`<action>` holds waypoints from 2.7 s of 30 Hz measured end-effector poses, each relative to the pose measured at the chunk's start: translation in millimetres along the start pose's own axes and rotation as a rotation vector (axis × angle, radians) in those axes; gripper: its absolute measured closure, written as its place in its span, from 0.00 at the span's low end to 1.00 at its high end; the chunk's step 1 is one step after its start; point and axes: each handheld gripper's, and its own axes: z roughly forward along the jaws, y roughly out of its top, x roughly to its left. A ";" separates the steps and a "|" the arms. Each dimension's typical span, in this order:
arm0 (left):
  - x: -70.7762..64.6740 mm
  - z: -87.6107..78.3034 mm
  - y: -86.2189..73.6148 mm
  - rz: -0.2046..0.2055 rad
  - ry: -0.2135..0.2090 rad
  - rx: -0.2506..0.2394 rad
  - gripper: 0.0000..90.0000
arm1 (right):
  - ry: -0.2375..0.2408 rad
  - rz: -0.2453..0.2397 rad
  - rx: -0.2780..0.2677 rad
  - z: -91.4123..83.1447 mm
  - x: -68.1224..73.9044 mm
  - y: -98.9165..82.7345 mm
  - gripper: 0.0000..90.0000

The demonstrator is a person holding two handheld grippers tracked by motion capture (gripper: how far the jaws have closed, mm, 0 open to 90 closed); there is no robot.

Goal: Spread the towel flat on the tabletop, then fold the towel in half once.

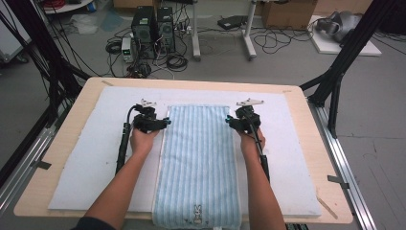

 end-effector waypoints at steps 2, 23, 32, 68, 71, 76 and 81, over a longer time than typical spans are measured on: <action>-0.7 -9.2 -7.1 0.027 -0.020 -0.008 0.43 | 0.009 -0.015 -0.018 -14.2 0.3 -2.3 0.61; -37.5 -54.3 -62.7 0.110 -0.195 0.136 0.69 | 0.095 0.002 0.046 -83.5 41.2 -91.2 0.73; -39.6 -61.9 -73.8 0.109 -0.135 0.095 0.97 | 0.044 -0.048 0.140 -78.5 58.5 -102.5 0.98; -17.4 -112.3 -64.6 0.081 -0.280 -0.288 0.17 | 0.069 0.036 -0.162 -148.9 9.5 -106.1 0.12; -14.7 -111.5 -62.7 0.082 -0.274 -0.289 0.17 | 0.070 0.025 -0.160 -145.9 9.4 -102.4 0.12; -13.4 -110.2 -62.2 0.074 -0.266 -0.269 0.17 | 0.068 0.036 -0.160 -143.3 10.7 -99.1 0.12; -15.3 -110.9 -61.2 0.080 -0.267 -0.269 0.17 | 0.066 0.026 -0.152 -140.7 13.1 -98.0 0.12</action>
